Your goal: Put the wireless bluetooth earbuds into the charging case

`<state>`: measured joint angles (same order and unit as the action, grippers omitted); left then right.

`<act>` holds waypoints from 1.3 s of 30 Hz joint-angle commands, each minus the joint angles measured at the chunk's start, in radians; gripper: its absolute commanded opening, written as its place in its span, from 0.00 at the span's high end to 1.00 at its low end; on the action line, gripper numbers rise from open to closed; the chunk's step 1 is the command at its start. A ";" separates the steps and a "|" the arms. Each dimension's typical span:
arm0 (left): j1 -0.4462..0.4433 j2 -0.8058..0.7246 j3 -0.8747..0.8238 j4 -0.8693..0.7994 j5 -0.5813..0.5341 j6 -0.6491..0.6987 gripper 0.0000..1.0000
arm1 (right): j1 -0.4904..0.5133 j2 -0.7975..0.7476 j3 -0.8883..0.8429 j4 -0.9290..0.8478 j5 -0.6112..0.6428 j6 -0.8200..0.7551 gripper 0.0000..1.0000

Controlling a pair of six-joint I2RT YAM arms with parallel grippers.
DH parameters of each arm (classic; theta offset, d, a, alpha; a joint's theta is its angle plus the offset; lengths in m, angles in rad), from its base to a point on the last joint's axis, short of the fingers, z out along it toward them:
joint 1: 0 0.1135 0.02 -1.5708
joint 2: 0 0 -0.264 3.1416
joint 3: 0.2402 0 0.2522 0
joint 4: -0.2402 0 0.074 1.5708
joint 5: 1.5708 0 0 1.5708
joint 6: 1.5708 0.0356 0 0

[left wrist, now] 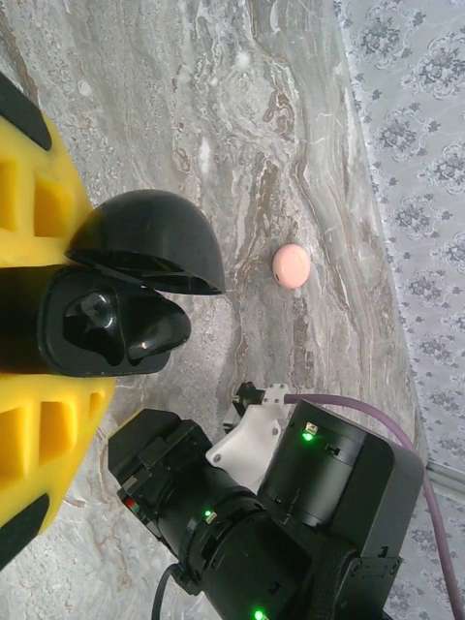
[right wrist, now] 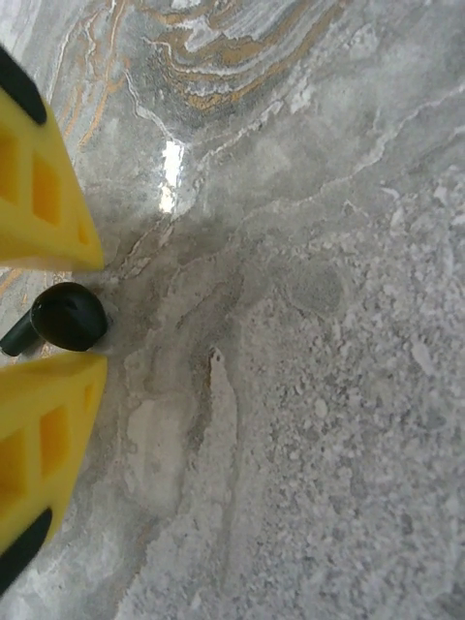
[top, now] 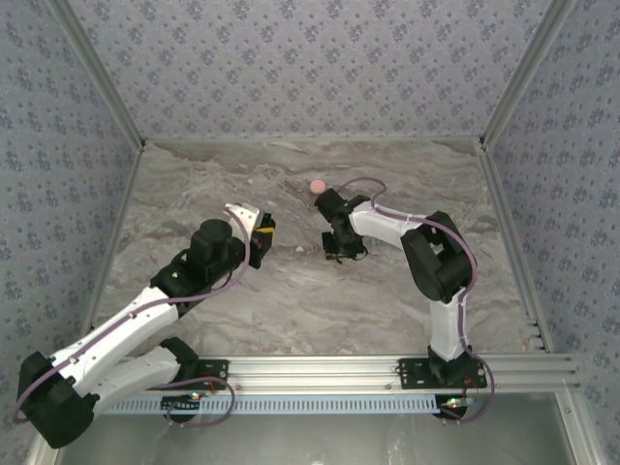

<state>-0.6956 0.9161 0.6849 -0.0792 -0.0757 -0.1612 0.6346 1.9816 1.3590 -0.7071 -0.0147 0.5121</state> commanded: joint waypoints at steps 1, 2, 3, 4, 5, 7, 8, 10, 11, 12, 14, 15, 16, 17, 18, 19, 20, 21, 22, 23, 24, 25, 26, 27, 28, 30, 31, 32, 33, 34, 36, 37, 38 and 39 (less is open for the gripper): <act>0.005 -0.016 -0.006 0.024 0.001 -0.011 0.86 | -0.012 -0.004 -0.010 -0.061 0.059 -0.017 0.63; 0.004 -0.016 -0.005 0.024 0.002 -0.011 0.85 | -0.013 -0.009 -0.005 -0.065 0.058 -0.034 0.61; 0.005 -0.016 -0.005 0.024 0.003 -0.011 0.85 | -0.013 -0.013 0.004 -0.072 0.053 -0.055 0.59; 0.005 -0.016 -0.005 0.024 0.004 -0.012 0.86 | -0.016 -0.015 0.015 -0.079 0.052 -0.079 0.58; 0.006 -0.015 -0.004 0.024 0.004 -0.011 0.85 | -0.018 -0.017 0.025 -0.085 0.041 -0.110 0.58; 0.005 -0.016 -0.003 0.021 0.004 -0.011 0.85 | -0.023 -0.012 0.050 -0.106 0.018 -0.174 0.58; 0.005 -0.016 -0.001 0.022 0.005 -0.011 0.85 | -0.024 -0.008 0.063 -0.120 0.016 -0.208 0.58; 0.005 -0.017 0.001 0.019 0.005 -0.009 0.86 | -0.030 0.000 0.083 -0.140 -0.002 -0.270 0.58; 0.004 -0.017 0.001 0.019 0.006 -0.009 0.85 | -0.033 0.003 0.091 -0.147 -0.009 -0.299 0.58; 0.004 -0.018 0.002 0.018 0.005 -0.008 0.85 | -0.035 0.006 0.096 -0.153 -0.018 -0.323 0.58; 0.005 -0.020 0.000 0.018 0.005 -0.008 0.86 | -0.042 0.014 0.113 -0.163 -0.049 -0.374 0.58; 0.005 -0.020 0.001 0.018 0.004 -0.008 0.86 | -0.045 0.020 0.121 -0.172 -0.056 -0.389 0.58; 0.004 -0.019 0.001 0.017 0.003 -0.008 0.86 | -0.048 0.028 0.132 -0.184 -0.062 -0.404 0.58; 0.005 -0.019 0.001 0.016 0.004 -0.008 0.86 | -0.049 0.036 0.141 -0.195 -0.069 -0.417 0.58; 0.005 -0.019 0.001 0.016 0.004 -0.007 0.85 | -0.050 0.044 0.150 -0.202 -0.071 -0.428 0.58; 0.004 -0.019 0.001 0.016 0.003 -0.006 0.86 | -0.051 0.050 0.157 -0.212 -0.076 -0.437 0.58; 0.004 -0.019 0.002 0.016 0.001 -0.005 0.86 | -0.052 0.056 0.164 -0.218 -0.084 -0.445 0.58; 0.004 -0.019 0.001 0.016 0.002 -0.004 0.86 | -0.053 0.061 0.169 -0.225 -0.090 -0.451 0.57; 0.005 -0.019 0.001 0.017 0.001 -0.004 0.85 | -0.053 0.067 0.178 -0.233 -0.097 -0.456 0.57; 0.005 -0.017 0.002 0.018 -0.001 -0.003 0.86 | -0.053 0.073 0.184 -0.238 -0.104 -0.461 0.57; 0.005 -0.016 0.002 0.018 0.000 -0.002 0.86 | -0.053 0.078 0.189 -0.244 -0.105 -0.462 0.57; 0.005 -0.015 0.002 0.018 0.000 -0.002 0.85 | -0.052 0.082 0.191 -0.245 -0.108 -0.463 0.57; 0.004 -0.014 0.002 0.019 0.000 -0.002 0.86 | -0.052 0.087 0.194 -0.250 -0.117 -0.466 0.57; 0.005 -0.013 0.001 0.021 0.001 -0.002 0.86 | -0.052 0.090 0.197 -0.253 -0.117 -0.467 0.57; 0.005 -0.012 0.001 0.020 0.000 -0.003 0.85 | -0.051 0.093 0.199 -0.252 -0.117 -0.468 0.57; 0.005 -0.011 -0.001 0.021 0.001 -0.004 0.86 | -0.049 0.098 0.204 -0.258 -0.119 -0.468 0.58; 0.004 -0.010 -0.003 0.020 0.001 -0.004 0.86 | -0.050 0.100 0.206 -0.258 -0.119 -0.468 0.58; 0.005 -0.009 -0.003 0.022 0.001 -0.006 0.85 | -0.049 0.102 0.207 -0.259 -0.119 -0.468 0.58; 0.004 -0.010 -0.004 0.022 0.000 -0.006 0.86 | -0.049 0.103 0.207 -0.259 -0.121 -0.468 0.58; 0.004 -0.010 -0.006 0.023 0.000 -0.007 0.85 | -0.048 0.106 0.208 -0.258 -0.123 -0.468 0.59; 0.004 -0.010 -0.005 0.025 0.000 -0.009 0.85 | -0.047 0.109 0.209 -0.256 -0.125 -0.466 0.60; 0.005 -0.010 -0.005 0.025 0.000 -0.009 0.85 | -0.047 0.110 0.210 -0.256 -0.126 -0.466 0.60; 0.004 -0.010 -0.005 0.025 0.001 -0.009 0.85 | -0.047 0.111 0.211 -0.253 -0.125 -0.465 0.61; 0.004 -0.010 -0.005 0.025 0.001 -0.010 0.86 | -0.046 0.112 0.212 -0.253 -0.126 -0.465 0.61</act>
<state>-0.6956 0.9161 0.6834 -0.0788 -0.0757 -0.1654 0.5869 2.0789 1.5436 -0.9257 -0.1207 0.0612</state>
